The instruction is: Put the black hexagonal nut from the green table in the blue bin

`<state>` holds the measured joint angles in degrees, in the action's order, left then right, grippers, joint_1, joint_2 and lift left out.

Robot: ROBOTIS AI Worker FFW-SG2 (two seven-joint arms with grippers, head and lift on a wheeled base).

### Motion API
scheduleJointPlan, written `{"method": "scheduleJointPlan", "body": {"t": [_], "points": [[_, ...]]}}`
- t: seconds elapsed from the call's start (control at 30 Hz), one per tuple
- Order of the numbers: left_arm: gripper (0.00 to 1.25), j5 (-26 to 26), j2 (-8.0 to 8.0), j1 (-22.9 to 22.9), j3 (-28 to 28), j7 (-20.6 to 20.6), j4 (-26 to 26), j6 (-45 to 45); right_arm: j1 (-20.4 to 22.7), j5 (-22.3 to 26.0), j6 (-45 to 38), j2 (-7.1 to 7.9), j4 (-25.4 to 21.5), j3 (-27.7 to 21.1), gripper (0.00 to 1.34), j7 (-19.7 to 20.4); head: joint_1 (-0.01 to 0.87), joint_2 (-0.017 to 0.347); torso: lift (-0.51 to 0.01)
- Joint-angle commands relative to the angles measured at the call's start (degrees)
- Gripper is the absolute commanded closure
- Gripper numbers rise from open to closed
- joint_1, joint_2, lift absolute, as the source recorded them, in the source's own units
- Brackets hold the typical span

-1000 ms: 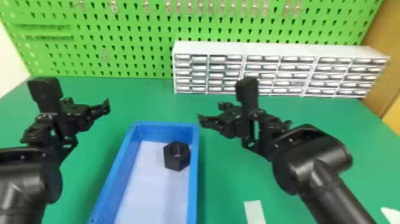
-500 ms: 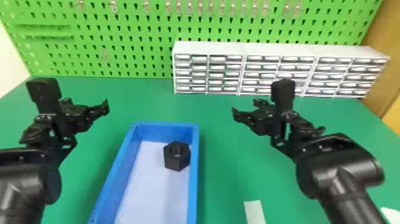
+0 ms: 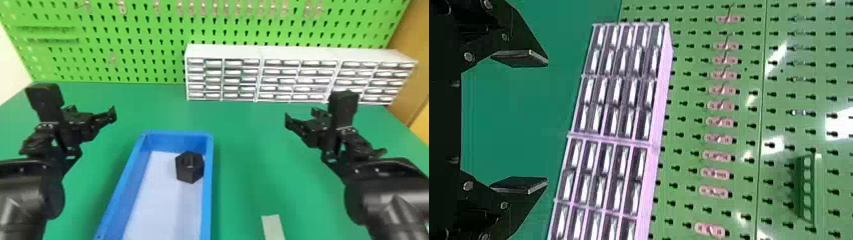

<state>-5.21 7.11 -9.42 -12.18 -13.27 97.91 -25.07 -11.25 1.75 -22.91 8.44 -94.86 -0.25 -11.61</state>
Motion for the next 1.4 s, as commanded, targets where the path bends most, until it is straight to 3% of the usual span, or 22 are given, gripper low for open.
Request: {"method": "scheduleJointPlan", "body": {"t": [0.0, 0.3, 1.03, 1.37], "points": [[0.11, 0.0, 0.01, 0.0, -0.2, 0.0, 0.0, 0.0, 0.9, -0.3, 0.1, -0.01, -0.9, -2.1, 0.42, 0.1, 0.666, 0.032, -0.100], [0.11, 0.5, 0.10, 0.0, -0.9, -0.5, 0.1, 0.0, 2.3, -1.1, 0.1, 0.52, -2.4, -5.1, 0.42, 0.7, 0.666, 0.032, -0.100], [0.11, 0.4, 0.10, 0.1, -1.3, -0.7, 0.1, 0.0, 4.3, -3.2, -0.7, 0.17, -5.5, -8.9, 0.42, 1.6, 0.666, 0.032, -0.100], [0.11, -0.2, 0.10, 0.2, -1.5, -0.8, 0.1, 0.1, 6.2, -2.3, -1.1, -0.53, -7.1, -12.8, 0.41, 1.6, 0.666, 0.032, -0.100]]}}
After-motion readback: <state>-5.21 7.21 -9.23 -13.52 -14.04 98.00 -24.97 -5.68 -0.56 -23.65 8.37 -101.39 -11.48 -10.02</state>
